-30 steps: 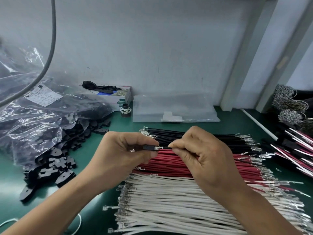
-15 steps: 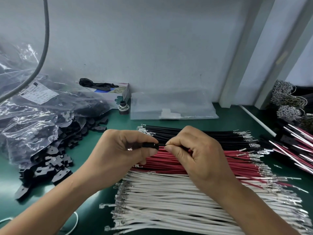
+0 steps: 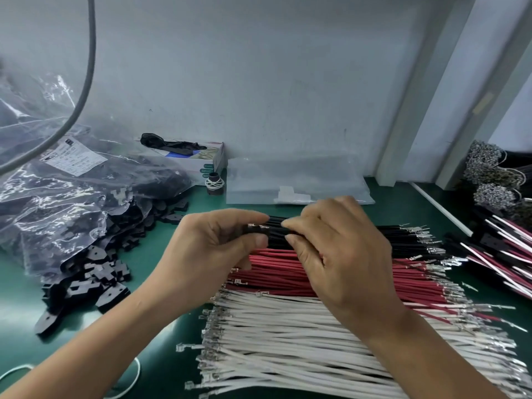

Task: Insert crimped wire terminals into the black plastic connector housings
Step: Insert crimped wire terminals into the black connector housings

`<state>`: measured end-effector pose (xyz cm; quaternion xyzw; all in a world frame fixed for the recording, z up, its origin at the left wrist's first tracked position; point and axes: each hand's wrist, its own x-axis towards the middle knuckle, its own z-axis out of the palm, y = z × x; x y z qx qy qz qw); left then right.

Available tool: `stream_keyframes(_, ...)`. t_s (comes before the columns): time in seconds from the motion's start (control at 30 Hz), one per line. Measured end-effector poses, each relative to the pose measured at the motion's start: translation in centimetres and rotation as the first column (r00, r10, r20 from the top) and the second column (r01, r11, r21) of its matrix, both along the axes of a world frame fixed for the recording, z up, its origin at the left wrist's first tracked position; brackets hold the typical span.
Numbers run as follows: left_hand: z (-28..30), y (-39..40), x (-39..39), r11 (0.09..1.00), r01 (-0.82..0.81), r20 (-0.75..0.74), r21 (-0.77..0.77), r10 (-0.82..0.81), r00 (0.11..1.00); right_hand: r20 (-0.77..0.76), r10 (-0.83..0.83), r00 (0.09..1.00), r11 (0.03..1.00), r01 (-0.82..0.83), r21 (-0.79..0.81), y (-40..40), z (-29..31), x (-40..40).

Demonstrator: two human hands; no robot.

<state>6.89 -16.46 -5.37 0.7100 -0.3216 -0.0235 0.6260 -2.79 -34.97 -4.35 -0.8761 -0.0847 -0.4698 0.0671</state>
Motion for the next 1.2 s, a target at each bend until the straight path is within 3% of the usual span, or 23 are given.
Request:
stream_keyframes(0.07,0.0,0.2,0.3,0.997,-0.058,-0.065,-0.046,0.055,0.996,0.006,0.017,1.000,0.998,-0.016,-0.055,0.1,-0.2,-0.1)
stream_keyframes(0.17,-0.1,0.7,0.7,0.991,-0.108,-0.173,-0.082,0.093,0.981,-0.292,0.009,0.956,0.995,-0.038,-0.093,0.9,-1.1,0.0)
stream_keyframes(0.27,0.2,0.9,0.9,0.990,-0.114,-0.205,-0.087,0.094,0.974,-0.450,0.030,0.893,0.998,0.000,0.067,1.1,-1.6,0.4)
stream_keyframes(0.53,1.0,1.5,0.9,0.991,-0.085,-0.219,-0.101,0.061,0.974,-0.380,0.189,0.906,0.951,-0.072,0.302,-0.1,-0.8,-0.4)
stream_keyframes(0.67,1.2,2.1,1.4,0.981,-0.025,-0.318,-0.195,-0.039,0.947,-0.271,0.252,0.929,0.921,-0.144,0.363,-0.1,0.4,-1.1)
stream_keyframes(0.77,1.3,2.1,1.3,0.965,0.060,-0.380,-0.255,-0.157,0.912,-0.045,0.127,0.991,0.974,-0.116,0.195,-0.2,2.9,-2.4)
stream_keyframes(0.87,1.3,1.9,1.1,0.953,0.120,-0.430,-0.278,-0.236,0.871,0.169,0.020,0.985,1.000,-0.019,-0.011,-0.7,4.8,-3.3)
stream_keyframes(0.97,1.2,1.6,0.7,0.937,0.169,-0.476,-0.305,-0.304,0.825,0.048,-0.029,0.998,0.996,0.033,-0.084,-0.9,4.0,-3.1)
stream_keyframes(1.07,1.3,1.5,0.5,0.926,0.201,-0.495,-0.320,-0.344,0.798,-0.104,-0.017,0.994,1.000,0.017,-0.003,-1.0,2.4,-2.7)
stream_keyframes(1.2,1.2,1.6,0.6,0.919,0.197,-0.511,-0.340,-0.357,0.782,-0.129,0.038,0.991,0.999,-0.033,0.042,-1.4,1.8,-2.7)
